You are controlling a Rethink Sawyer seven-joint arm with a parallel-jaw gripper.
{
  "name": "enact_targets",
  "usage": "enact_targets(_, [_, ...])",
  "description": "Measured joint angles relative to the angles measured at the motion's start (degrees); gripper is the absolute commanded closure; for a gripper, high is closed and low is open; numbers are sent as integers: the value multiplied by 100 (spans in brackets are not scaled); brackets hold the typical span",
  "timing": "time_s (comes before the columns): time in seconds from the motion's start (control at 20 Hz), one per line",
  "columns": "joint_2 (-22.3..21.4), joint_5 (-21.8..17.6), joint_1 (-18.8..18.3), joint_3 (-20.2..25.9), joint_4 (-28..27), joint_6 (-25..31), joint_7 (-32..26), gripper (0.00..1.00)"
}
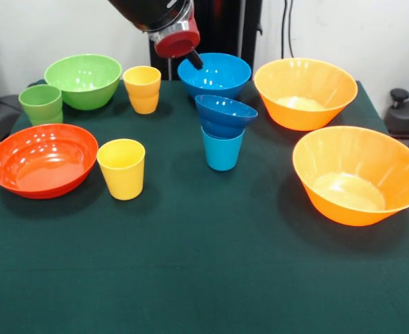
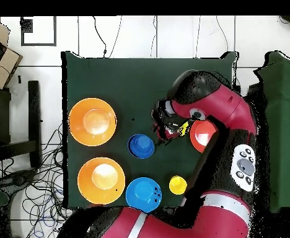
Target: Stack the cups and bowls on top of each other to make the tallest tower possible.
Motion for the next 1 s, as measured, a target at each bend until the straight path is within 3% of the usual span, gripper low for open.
enact_targets(1.0, [-212,-207,-124,-136,1206,-687,0,0])
